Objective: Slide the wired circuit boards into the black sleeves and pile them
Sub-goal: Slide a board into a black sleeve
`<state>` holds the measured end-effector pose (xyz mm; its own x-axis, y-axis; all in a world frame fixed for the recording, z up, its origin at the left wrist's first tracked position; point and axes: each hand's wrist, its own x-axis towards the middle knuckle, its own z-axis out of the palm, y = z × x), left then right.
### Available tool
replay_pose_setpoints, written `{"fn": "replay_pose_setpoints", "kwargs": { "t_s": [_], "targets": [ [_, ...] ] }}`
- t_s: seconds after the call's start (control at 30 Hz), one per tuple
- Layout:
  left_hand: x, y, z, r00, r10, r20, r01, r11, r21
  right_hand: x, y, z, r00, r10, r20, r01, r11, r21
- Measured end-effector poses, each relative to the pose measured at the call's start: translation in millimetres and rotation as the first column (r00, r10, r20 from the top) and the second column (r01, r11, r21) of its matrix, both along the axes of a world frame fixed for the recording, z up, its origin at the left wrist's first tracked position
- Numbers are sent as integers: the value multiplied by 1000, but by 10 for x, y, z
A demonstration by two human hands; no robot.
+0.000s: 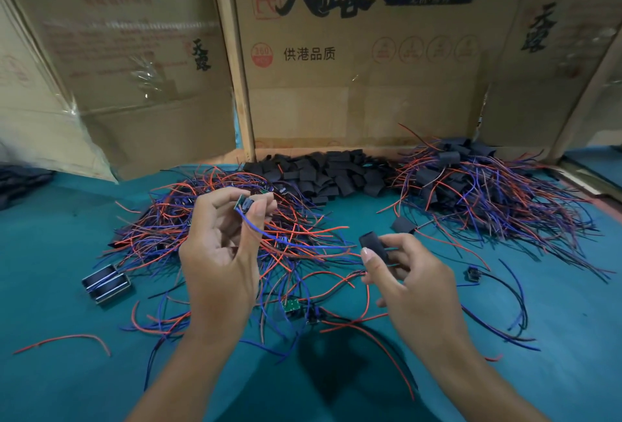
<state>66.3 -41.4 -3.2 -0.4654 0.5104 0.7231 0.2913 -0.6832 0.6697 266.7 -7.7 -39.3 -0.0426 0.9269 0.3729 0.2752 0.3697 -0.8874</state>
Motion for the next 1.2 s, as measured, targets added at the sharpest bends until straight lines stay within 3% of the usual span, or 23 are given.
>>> {"fn": "replay_pose_setpoints", "kwargs": {
  "t_s": [0.23, 0.4, 0.6, 0.83, 1.07, 1.2],
  "targets": [
    [57, -91, 9, 992, 32, -124, -23, 997, 72, -119, -147, 17, 993, -18, 121, 4, 993, 116],
    [101, -108, 1, 982, 56, -179, -40, 995, 91, -100, -173, 50, 992, -39, 124, 19, 987, 160],
    [137, -83, -44, 981, 17, -195, 3, 995, 102, -92, -138, 76, 993, -90, 73, 86, 995, 57],
    [142, -82, -57, 983, 7, -184, 12, 995, 99, -78, -98, 82, 987, -131, 92, 128, 991, 44],
    [171, -83, -34, 988, -33, -151, 45, 996, 74, -52, -85, 80, 972, -156, 174, 123, 975, 187],
    [183, -73, -34, 995, -59, -86, 62, 998, 30, -33, -93, 102, 927, -225, 301, 111, 930, 352]
  ]
}}
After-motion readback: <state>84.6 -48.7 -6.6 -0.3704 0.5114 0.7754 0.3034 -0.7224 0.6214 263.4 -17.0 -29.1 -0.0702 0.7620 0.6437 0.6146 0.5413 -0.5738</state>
